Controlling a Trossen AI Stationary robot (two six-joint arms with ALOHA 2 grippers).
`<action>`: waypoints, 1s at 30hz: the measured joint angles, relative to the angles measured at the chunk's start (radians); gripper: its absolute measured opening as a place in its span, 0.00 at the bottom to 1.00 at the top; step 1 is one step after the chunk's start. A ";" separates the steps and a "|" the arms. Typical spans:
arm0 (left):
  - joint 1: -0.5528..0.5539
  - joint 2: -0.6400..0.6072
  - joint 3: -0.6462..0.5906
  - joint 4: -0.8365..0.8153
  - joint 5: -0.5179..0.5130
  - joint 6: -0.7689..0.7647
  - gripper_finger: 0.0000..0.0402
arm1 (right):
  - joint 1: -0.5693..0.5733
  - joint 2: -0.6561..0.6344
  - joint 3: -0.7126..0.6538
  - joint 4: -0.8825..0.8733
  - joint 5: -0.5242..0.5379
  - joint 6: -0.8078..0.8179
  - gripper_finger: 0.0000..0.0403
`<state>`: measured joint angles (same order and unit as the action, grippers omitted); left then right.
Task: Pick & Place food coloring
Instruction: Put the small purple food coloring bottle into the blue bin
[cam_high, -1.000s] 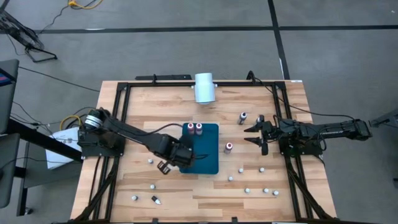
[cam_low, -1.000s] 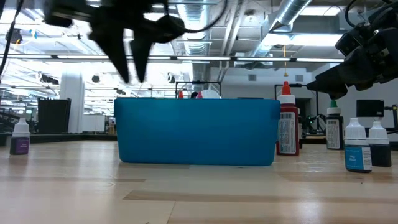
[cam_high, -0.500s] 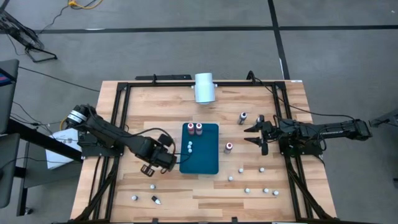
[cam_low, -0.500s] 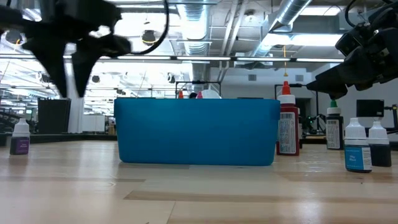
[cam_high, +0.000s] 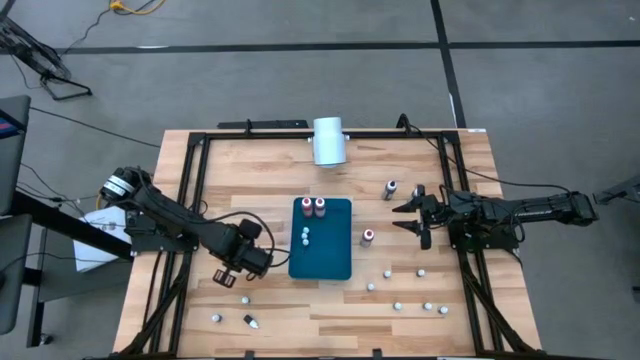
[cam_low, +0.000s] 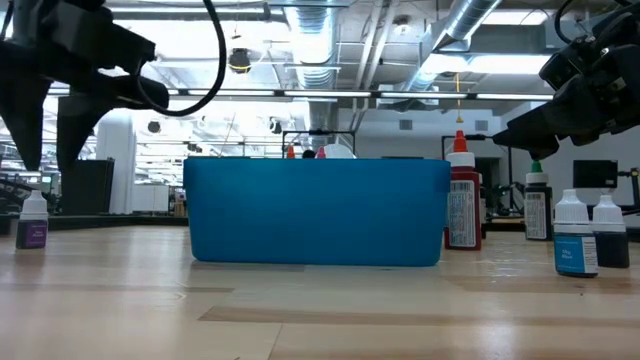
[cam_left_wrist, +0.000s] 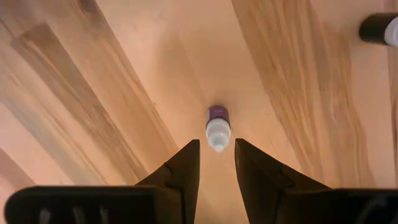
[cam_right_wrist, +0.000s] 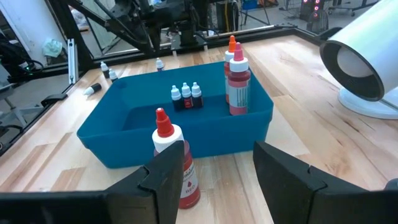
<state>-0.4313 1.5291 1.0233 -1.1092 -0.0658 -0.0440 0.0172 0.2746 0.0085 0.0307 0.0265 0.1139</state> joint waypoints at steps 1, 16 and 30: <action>0.000 0.000 -0.001 -0.004 0.000 -0.005 0.23 | 0.000 0.000 0.000 0.000 0.000 0.000 0.46; 0.000 -0.007 -0.063 0.038 0.007 -0.047 0.23 | 0.000 0.000 0.000 0.001 0.000 0.000 0.46; 0.000 -0.048 -0.198 0.203 0.019 -0.067 0.23 | 0.000 0.000 0.000 0.000 0.000 0.000 0.46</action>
<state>-0.4309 1.4812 0.8250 -0.9063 -0.0473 -0.1109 0.0174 0.2746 0.0086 0.0308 0.0265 0.1140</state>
